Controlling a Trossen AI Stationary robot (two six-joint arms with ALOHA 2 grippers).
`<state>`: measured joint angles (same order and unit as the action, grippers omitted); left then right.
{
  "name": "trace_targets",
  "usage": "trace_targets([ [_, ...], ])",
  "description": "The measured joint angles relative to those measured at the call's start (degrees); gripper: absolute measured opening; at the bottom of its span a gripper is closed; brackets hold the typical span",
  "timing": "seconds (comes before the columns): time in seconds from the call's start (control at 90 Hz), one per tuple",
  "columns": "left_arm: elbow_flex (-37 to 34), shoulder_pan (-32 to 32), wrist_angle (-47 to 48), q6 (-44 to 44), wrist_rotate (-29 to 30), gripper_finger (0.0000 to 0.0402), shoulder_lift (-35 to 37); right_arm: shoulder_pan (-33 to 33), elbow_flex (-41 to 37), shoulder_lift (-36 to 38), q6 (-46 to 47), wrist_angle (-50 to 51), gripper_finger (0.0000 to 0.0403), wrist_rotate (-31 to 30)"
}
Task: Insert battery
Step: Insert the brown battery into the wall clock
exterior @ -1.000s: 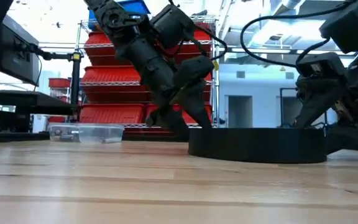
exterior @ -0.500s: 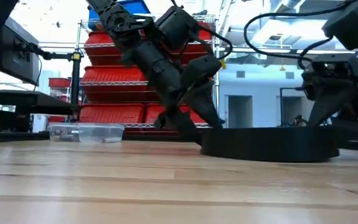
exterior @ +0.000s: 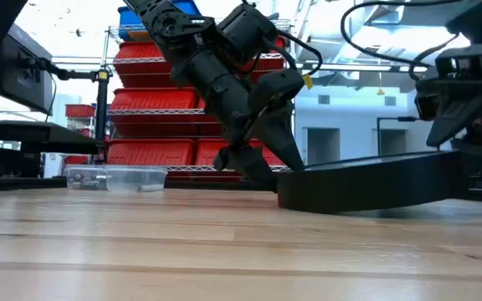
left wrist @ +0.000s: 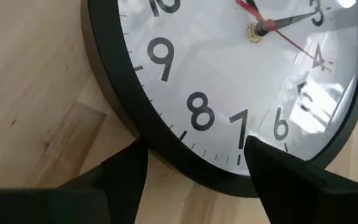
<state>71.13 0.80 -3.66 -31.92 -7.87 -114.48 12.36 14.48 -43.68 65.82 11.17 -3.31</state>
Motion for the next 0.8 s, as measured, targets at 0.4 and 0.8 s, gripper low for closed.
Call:
trace_targets([
  [0.4,4.41,0.44,5.4,5.06,1.31,0.0241,-0.4,-0.17,14.97,3.35,-5.7,-8.73,0.0276,0.39],
  [0.8,4.46,0.85,4.92,4.24,1.94,0.0241,0.0,-1.64,14.69,-2.17,-7.27,1.17,0.0276,0.17],
])
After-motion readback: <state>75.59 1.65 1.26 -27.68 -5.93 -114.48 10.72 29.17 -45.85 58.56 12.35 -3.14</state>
